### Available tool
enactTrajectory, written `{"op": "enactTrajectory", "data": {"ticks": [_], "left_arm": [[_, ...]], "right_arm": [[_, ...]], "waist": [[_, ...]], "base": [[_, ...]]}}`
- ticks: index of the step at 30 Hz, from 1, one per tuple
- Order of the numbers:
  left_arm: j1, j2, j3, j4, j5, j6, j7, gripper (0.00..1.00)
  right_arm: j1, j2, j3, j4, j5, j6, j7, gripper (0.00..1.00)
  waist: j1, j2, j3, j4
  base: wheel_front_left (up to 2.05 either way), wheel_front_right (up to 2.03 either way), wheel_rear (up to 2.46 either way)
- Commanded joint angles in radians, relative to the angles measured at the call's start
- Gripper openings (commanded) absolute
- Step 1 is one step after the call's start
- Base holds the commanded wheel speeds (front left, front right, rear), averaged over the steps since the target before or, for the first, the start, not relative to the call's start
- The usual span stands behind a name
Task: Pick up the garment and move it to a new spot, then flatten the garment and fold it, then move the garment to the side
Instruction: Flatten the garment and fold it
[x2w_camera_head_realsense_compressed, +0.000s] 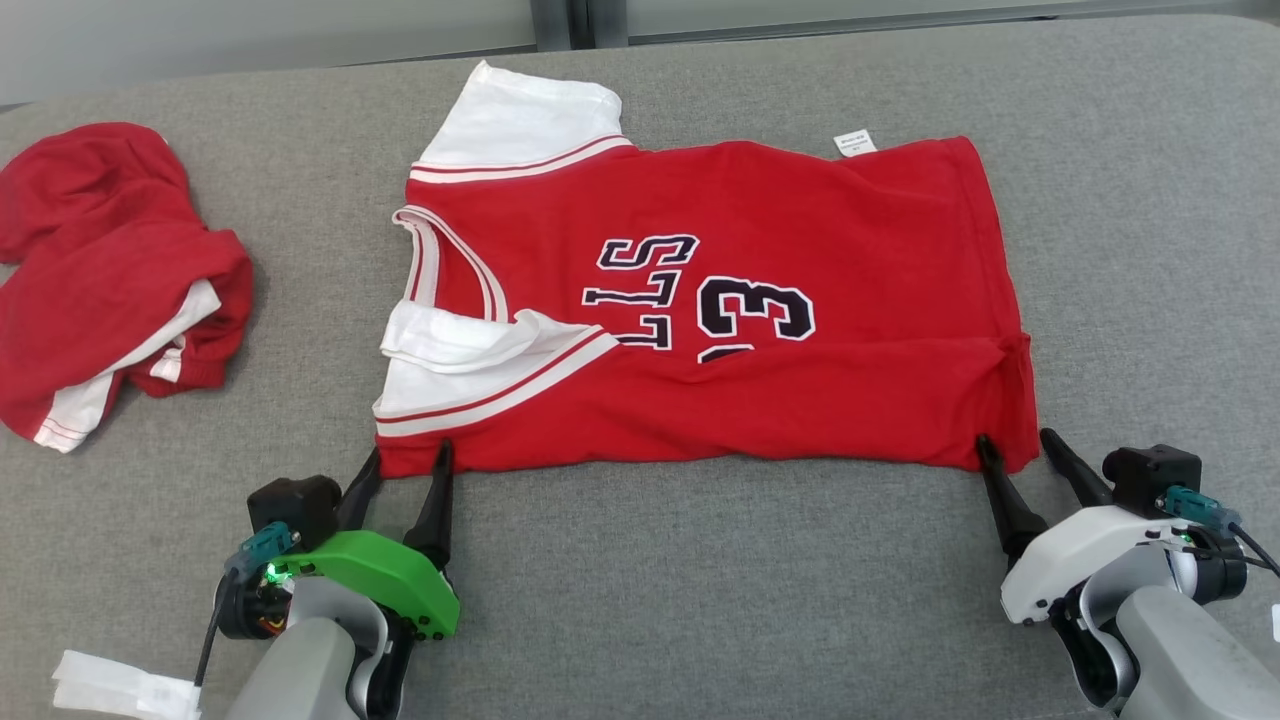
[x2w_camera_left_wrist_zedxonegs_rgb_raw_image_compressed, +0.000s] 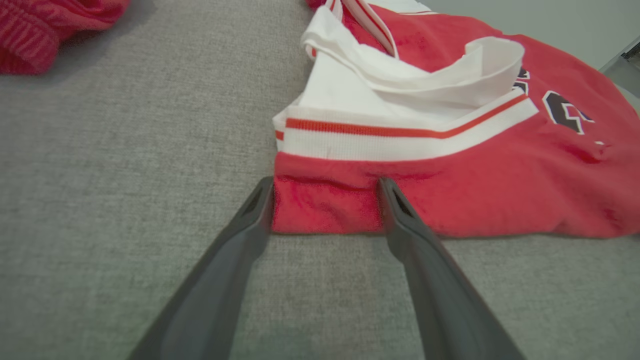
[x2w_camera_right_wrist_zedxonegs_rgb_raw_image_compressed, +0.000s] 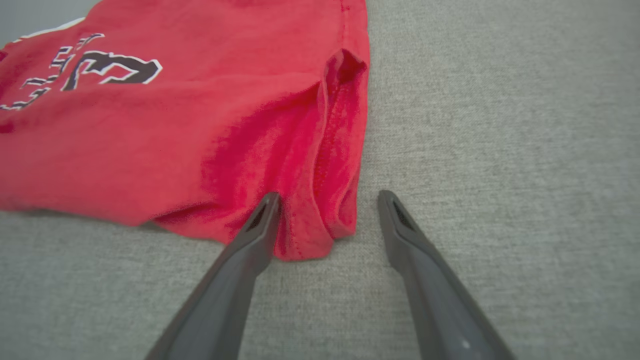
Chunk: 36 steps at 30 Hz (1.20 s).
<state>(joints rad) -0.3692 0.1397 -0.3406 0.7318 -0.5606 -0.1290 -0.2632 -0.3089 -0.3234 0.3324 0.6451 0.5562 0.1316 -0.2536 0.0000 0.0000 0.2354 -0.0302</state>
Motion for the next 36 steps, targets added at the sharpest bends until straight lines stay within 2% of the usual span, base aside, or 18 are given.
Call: {"op": "enactTrajectory", "data": {"ticks": [1,2,3,8,12,20,25,28,29,30,31,32,36], "left_arm": [[-0.022,-0.002,-0.013,0.020,-0.018,-0.003,0.000,0.40],[-0.028,-0.001,-0.020,0.033,-0.028,-0.003,0.000,0.17],[-0.035,0.001,-0.030,0.046,-0.040,-0.003,0.000,0.00],[-0.045,0.014,-0.039,0.058,-0.078,-0.003,0.000,0.00],[-0.013,0.027,-0.026,0.010,-0.097,-0.003,-0.001,0.00],[0.181,0.045,0.044,-0.172,-0.079,-0.002,-0.001,0.00],[0.310,0.023,0.052,-0.255,-0.067,0.018,-0.001,0.00],[0.359,0.010,0.048,-0.280,-0.069,0.023,-0.001,0.00],[0.368,0.009,0.045,-0.280,-0.066,0.027,-0.001,0.00],[0.370,0.005,0.043,-0.283,-0.061,0.029,-0.001,0.38],[0.370,-0.007,0.049,-0.292,-0.071,0.027,-0.001,0.93],[0.371,-0.010,0.052,-0.297,-0.070,0.027,-0.001,1.00],[0.357,-0.003,0.086,-0.341,-0.012,0.034,-0.001,1.00]], "right_arm": [[-0.009,0.009,0.005,0.013,0.013,-0.002,0.005,0.00],[-0.012,0.013,0.005,0.019,0.020,-0.002,0.005,0.00],[-0.017,0.015,0.004,0.026,0.027,-0.002,0.005,0.00],[-0.030,0.020,0.000,0.037,0.042,-0.002,-0.004,0.00],[-0.003,0.008,0.005,0.008,0.046,-0.002,-0.011,0.00],[0.143,-0.037,-0.033,-0.139,0.058,-0.002,-0.011,0.00],[0.260,-0.054,-0.087,-0.226,0.053,-0.002,0.039,0.00],[0.316,-0.036,-0.129,-0.262,0.060,-0.002,0.076,0.00],[0.330,-0.031,-0.142,-0.275,0.048,-0.002,0.084,0.39],[0.339,-0.029,-0.150,-0.283,0.034,-0.002,0.090,1.00],[0.349,-0.021,-0.160,-0.292,0.020,-0.002,0.095,1.00],[0.355,-0.012,-0.170,-0.301,0.011,-0.002,0.098,1.00],[0.360,0.009,-0.201,-0.349,-0.049,-0.002,0.088,1.00]], "waist": [[0.0000,0.0000,0.004,-0.001],[0.0000,0.0000,0.005,-0.002],[0.0000,0.0000,0.006,-0.002],[0.0000,0.0000,-0.013,0.000],[0.0000,0.0000,-0.046,0.001],[0.0000,0.0000,-0.109,-0.004],[0.0000,0.0000,-0.131,0.002],[0.0000,0.0000,-0.140,0.008],[0.0000,0.0000,-0.144,0.010],[0.0000,0.0000,-0.146,0.011],[0.0000,0.0000,-0.151,0.013],[0.0000,0.0000,-0.154,0.014],[0.0000,0.0000,-0.172,0.013]], "base": [[0.00,0.00,0.00],[0.00,0.00,0.00],[0.00,0.00,0.00],[0.00,0.00,0.00],[0.00,0.00,0.00],[0.00,0.00,0.00],[0.00,0.00,0.00],[0.00,0.00,0.00],[0.00,0.00,0.00],[0.00,0.00,0.00],[0.00,0.00,0.00],[0.00,0.00,0.00],[0.00,0.00,0.00]]}}
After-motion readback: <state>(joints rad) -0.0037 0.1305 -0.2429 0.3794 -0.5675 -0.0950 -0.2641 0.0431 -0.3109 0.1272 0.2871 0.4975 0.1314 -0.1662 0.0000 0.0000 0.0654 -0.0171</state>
